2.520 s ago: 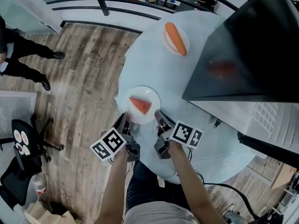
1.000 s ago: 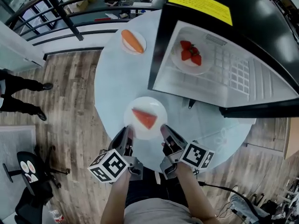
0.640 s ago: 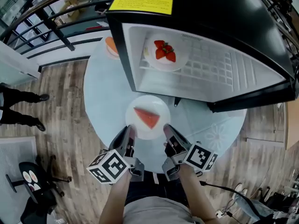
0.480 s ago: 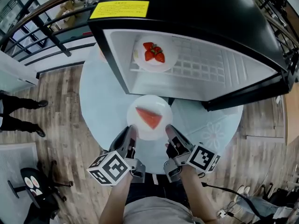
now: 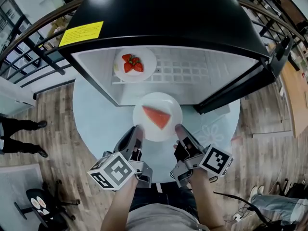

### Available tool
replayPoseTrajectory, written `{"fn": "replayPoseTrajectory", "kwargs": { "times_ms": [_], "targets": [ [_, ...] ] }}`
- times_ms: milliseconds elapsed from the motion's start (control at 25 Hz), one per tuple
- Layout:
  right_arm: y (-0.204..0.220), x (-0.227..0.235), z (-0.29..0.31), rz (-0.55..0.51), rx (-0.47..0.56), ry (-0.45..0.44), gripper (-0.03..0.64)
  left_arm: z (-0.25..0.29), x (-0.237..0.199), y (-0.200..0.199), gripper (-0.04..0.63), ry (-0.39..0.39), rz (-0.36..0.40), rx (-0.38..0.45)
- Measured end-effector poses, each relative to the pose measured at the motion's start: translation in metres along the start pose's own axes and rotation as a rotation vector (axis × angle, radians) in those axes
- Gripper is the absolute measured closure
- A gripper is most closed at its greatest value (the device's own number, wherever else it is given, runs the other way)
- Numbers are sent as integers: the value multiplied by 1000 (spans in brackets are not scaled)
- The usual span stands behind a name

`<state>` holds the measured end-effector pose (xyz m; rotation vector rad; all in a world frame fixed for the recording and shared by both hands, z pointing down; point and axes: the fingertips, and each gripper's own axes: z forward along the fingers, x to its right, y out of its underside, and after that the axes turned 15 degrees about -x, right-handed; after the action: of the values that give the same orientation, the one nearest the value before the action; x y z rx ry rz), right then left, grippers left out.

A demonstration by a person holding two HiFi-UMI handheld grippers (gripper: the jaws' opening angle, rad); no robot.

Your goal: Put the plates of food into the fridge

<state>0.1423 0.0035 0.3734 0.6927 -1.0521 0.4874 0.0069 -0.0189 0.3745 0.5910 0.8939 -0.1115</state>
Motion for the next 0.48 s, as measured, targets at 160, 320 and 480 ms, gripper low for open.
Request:
{"fn": "replayPoseTrajectory", "kwargs": {
  "times_ms": [160,320,480],
  "targets": [
    [-27,-4,-7,-16,48,-8,586,16,20,-15,551,20,29,12],
    [-53,-2,-11,-10,98,3,586,34,36,-29,551,35,39,17],
    [-75,4,-11,14,138,3,586,51,43,-41,551,31,38,14]
  ]
}}
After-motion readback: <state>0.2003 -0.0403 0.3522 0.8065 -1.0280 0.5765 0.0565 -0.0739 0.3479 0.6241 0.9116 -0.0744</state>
